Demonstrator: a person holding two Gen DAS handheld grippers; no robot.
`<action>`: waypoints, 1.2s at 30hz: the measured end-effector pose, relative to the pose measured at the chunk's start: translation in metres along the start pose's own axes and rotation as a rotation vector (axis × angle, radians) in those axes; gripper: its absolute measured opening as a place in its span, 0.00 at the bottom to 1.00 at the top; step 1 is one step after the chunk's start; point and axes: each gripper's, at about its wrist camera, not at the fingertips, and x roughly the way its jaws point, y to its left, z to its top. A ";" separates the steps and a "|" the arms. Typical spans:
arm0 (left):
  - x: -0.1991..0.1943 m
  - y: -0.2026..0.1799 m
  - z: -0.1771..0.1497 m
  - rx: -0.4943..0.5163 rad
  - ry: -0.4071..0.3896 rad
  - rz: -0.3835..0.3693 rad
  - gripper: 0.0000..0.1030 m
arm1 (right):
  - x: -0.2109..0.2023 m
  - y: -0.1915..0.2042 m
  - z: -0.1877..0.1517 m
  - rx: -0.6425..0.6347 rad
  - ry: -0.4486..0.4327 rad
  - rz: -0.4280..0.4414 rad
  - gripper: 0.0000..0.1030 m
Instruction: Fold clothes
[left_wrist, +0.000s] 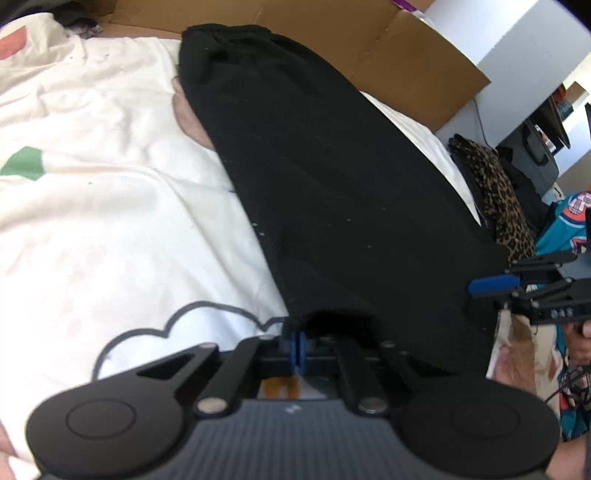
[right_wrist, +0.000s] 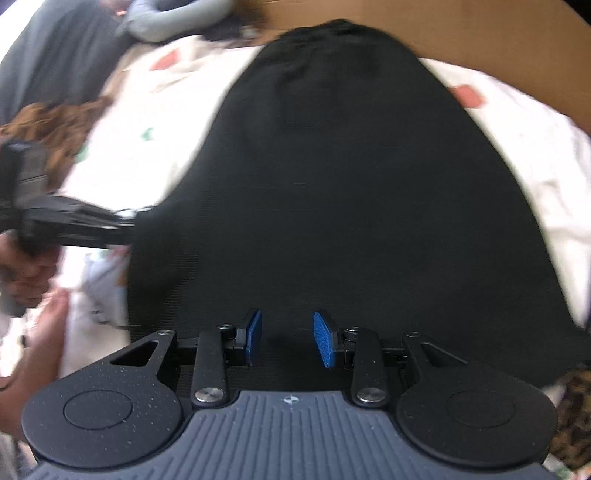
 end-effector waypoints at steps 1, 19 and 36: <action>-0.002 0.001 -0.002 0.005 -0.003 0.003 0.02 | -0.001 -0.006 -0.002 -0.010 -0.005 -0.042 0.37; 0.000 -0.001 -0.002 0.016 -0.012 0.036 0.02 | -0.032 -0.121 -0.028 0.119 -0.060 -0.480 0.37; -0.014 0.003 -0.001 0.036 -0.021 0.062 0.02 | -0.018 -0.117 -0.021 -0.002 -0.021 -0.496 0.06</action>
